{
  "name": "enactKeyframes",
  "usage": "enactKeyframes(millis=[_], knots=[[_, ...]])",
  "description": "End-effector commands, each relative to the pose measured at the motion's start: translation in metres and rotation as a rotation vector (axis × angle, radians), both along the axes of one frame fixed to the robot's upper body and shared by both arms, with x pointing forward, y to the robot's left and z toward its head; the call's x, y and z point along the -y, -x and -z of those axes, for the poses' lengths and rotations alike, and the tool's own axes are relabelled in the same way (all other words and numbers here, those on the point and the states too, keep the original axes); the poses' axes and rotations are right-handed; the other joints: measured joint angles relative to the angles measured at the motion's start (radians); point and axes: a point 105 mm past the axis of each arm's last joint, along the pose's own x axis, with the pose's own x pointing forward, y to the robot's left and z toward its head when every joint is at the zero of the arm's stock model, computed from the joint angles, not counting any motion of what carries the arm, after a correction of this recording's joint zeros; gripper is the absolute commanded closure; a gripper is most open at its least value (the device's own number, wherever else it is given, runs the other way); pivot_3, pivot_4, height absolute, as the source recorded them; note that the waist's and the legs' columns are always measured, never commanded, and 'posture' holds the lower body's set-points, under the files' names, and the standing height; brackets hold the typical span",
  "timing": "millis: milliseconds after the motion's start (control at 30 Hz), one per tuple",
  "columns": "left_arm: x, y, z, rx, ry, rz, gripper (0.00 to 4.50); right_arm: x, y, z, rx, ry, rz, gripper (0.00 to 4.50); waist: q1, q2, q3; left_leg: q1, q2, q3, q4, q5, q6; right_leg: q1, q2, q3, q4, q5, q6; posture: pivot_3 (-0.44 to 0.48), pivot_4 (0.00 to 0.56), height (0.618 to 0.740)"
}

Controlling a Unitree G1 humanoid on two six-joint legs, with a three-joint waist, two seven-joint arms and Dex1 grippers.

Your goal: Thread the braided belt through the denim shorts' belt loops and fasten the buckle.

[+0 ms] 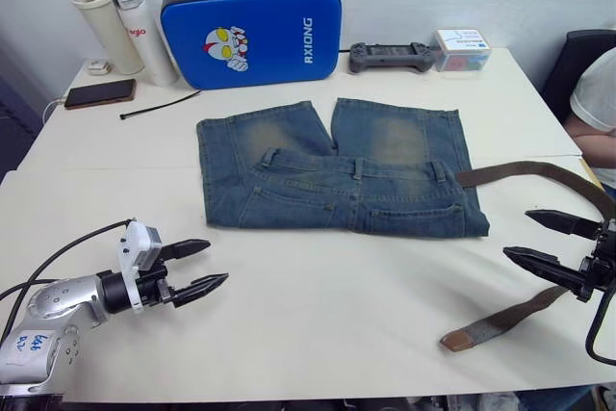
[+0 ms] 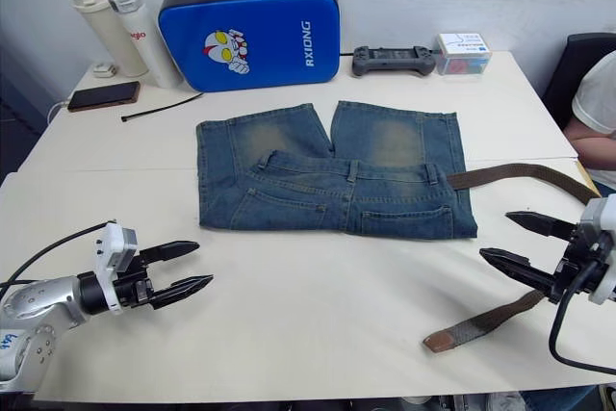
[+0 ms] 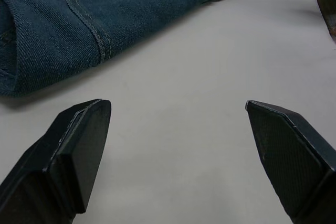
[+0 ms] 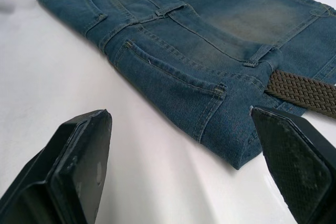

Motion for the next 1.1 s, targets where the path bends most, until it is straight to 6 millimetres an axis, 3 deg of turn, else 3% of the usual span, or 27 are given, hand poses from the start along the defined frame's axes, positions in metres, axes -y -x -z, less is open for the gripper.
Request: enactKeyframes(millis=[33, 833, 900, 967, 1100], knots=[[0.003, -0.001, -0.015, 0.054, 0.016, 0.021, 0.0, -0.001, -0.001, -0.007, 0.031, 0.011, -0.01, 0.04, 0.0, 0.0, 0.0, 0.0, 0.0, 0.0, 0.0, 0.0, 0.0, 0.0, 0.0, 0.0, 0.0, 0.0, 0.0, 0.0, 0.15, 0.738], [0.008, -0.006, -0.023, 0.078, 0.046, 0.074, 0.0, -0.019, -0.008, -0.008, 0.055, 0.007, -0.021, 0.04, -0.001, 0.0, 0.0, 0.0, 0.0, 0.0, 0.0, 0.0, -0.001, 0.0, 0.0, 0.0, 0.0, 0.0, 0.0, 0.0, 0.15, 0.738], [0.014, -0.005, -0.029, 0.079, 0.033, 0.12, 0.0, -0.026, -0.008, -0.011, 0.057, 0.017, -0.04, 0.04, 0.0, 0.0, 0.0, 0.0, 0.0, 0.0, 0.0, 0.0, -0.001, 0.0, 0.0, 0.0, 0.0, 0.0, 0.0, 0.0, 0.15, 0.738], [0.025, 0.008, -0.037, -0.08, 0.057, 0.273, 0.0, -0.036, -0.005, -0.012, 0.035, 0.075, -0.09, 0.04, -0.001, -0.001, 0.0, 0.0, 0.0, 0.0, 0.0, 0.0, -0.001, 0.0, 0.0, 0.0, 0.001, 0.0, 0.0, 0.0, 0.15, 0.738], [0.045, 0.019, -0.057, -0.117, -0.088, 0.491, 0.0, -0.059, 0.012, -0.012, -0.064, 0.264, -0.24, 0.04, 0.003, 0.001, 0.001, -0.002, 0.0, -0.001, 0.0, 0.001, -0.001, -0.001, 0.0, 0.0, 0.0, 0.0, 0.0, 0.0, 0.15, 0.738]])
